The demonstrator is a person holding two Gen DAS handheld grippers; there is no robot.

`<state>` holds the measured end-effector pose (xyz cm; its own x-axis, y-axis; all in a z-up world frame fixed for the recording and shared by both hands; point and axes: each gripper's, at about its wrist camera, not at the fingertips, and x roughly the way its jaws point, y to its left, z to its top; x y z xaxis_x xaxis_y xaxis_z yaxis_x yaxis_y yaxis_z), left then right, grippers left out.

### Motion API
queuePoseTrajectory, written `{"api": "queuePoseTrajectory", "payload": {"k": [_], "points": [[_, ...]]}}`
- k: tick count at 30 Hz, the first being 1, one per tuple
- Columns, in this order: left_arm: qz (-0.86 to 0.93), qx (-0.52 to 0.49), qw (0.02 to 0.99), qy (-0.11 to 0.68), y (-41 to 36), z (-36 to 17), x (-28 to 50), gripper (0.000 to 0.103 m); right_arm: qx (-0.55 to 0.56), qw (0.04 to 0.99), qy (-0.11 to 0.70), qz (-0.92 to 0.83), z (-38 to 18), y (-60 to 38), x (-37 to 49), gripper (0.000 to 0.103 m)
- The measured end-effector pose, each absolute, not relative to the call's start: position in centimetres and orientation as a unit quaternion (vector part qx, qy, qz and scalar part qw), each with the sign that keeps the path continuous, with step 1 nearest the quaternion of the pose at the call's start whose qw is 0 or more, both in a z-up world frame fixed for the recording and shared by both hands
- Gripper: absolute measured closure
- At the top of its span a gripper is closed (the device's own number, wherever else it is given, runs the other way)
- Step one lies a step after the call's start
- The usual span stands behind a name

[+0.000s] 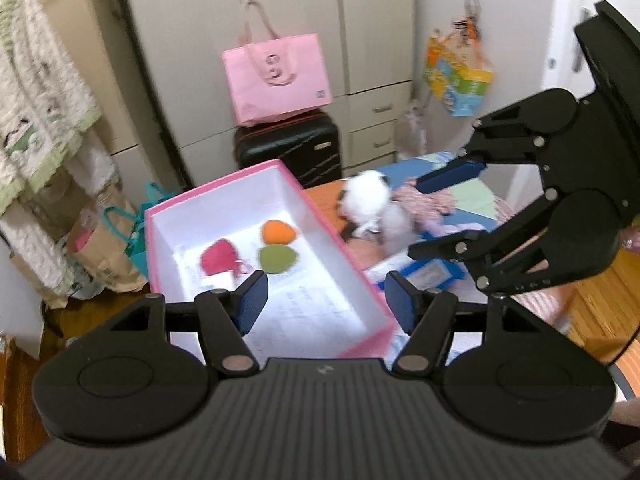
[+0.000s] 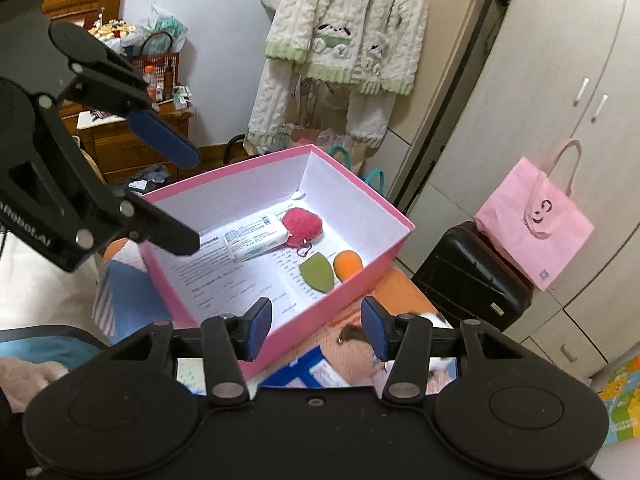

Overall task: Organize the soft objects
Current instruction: 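Move both tools back to the table and reach the right tool toward the lilac plush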

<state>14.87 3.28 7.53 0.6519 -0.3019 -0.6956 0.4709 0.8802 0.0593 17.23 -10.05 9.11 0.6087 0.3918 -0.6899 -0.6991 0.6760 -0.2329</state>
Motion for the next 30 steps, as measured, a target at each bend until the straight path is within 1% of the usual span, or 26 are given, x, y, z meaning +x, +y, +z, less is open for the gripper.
{"api": "queuePoseTrajectory", "payload": {"k": [9, 14, 16, 24, 27, 30], "points": [[-0.288, 0.138, 0.883, 0.344, -1.6, 6.5, 11.6, 0.039, -0.219, 0.878, 0.310, 0.293, 7.9, -15.4, 13.4, 0.046], [-0.317, 0.150, 0.872, 0.341, -4.2, 4.7, 10.9, 0.039, -0.208, 0.886, 0.306, 0.281, 6.1, -18.4, 11.2, 0.045], [-0.326, 0.154, 0.869, 0.340, -5.0, 3.8, 10.6, 0.039, -0.200, 0.890, 0.302, 0.278, 5.4, -19.4, 10.5, 0.043], [-0.372, 0.141, 0.853, 0.337, -8.4, 0.8, 10.7, 0.040, -0.139, 0.905, 0.307, 0.261, 1.3, -23.7, 9.6, 0.043], [-0.380, 0.132, 0.851, 0.338, -9.5, -0.3, 11.5, 0.041, -0.121, 0.909, 0.309, 0.253, -0.5, -25.0, 10.1, 0.040], [-0.383, 0.116, 0.850, 0.342, -10.5, -1.7, 12.9, 0.041, -0.115, 0.910, 0.311, 0.247, -2.3, -25.6, 10.7, 0.039]]}}
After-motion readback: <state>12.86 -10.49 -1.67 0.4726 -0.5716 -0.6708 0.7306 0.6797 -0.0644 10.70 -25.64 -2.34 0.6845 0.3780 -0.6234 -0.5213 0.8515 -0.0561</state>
